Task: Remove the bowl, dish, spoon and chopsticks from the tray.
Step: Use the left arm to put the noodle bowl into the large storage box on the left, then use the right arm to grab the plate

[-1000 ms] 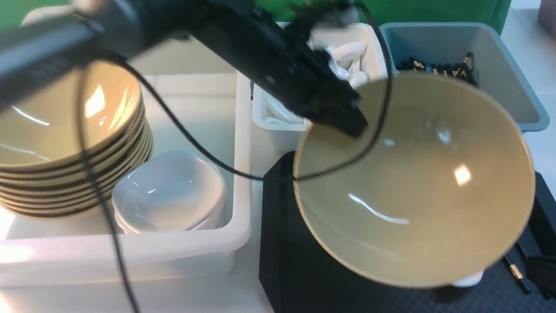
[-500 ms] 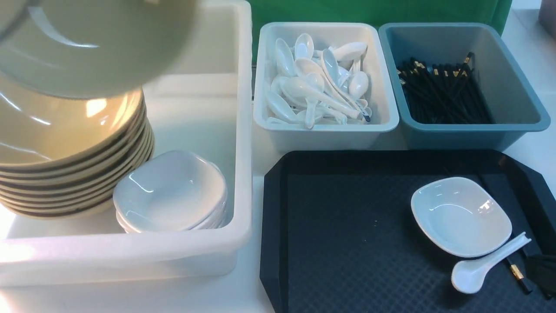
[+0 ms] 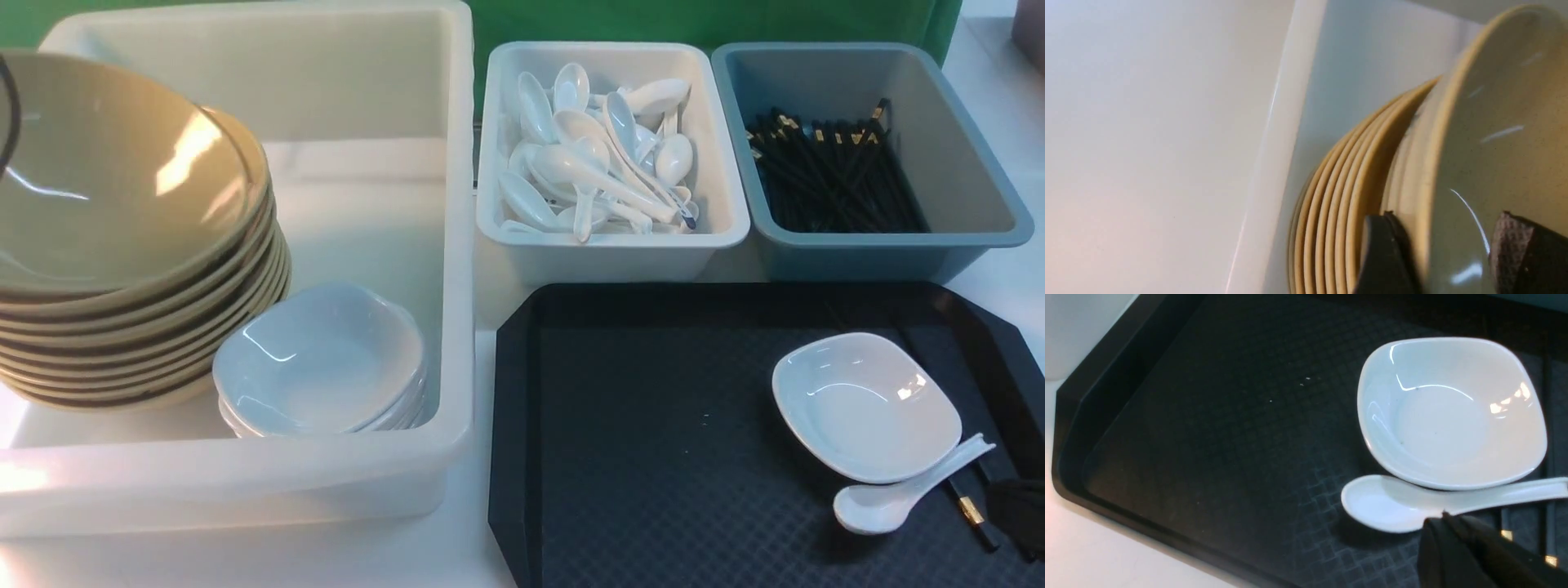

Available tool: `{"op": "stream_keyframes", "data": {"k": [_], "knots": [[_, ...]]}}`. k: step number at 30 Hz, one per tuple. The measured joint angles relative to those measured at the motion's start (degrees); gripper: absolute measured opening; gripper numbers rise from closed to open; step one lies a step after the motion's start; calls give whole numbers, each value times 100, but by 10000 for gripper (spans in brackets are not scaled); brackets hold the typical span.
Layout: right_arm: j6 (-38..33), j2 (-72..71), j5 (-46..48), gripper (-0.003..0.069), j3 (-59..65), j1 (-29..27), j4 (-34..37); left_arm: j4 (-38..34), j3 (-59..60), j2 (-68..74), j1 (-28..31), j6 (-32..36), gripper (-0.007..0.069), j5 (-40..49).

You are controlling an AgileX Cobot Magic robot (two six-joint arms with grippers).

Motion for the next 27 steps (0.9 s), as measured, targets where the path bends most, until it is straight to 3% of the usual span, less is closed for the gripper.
{"op": "stream_keyframes", "data": {"k": [3,7,10,14,17,19,23,26,27], "knots": [[12,0,0,70,0,0,0,43,29,-254,0,11,393,34],[13,0,0,77,0,0,0,137,29,-717,0,16,374,-159],[13,0,0,78,0,0,0,172,29,-906,0,2,322,-283],[13,0,-45,78,0,0,0,-68,235,-808,0,-14,171,-326],[13,12,-80,81,0,0,0,-495,763,-722,-43,30,70,-330],[24,42,-92,87,0,0,0,-798,1006,-768,-169,226,41,-371],[213,566,-130,190,-15,0,6,-1859,1685,-1404,-1356,1286,-3,-825],[245,1001,-63,264,-150,0,6,-2149,1864,-1795,-2175,1741,-8,-1065],[252,1409,-10,316,-318,0,6,-2221,2006,-2098,-2744,2087,-8,-1224]]}}
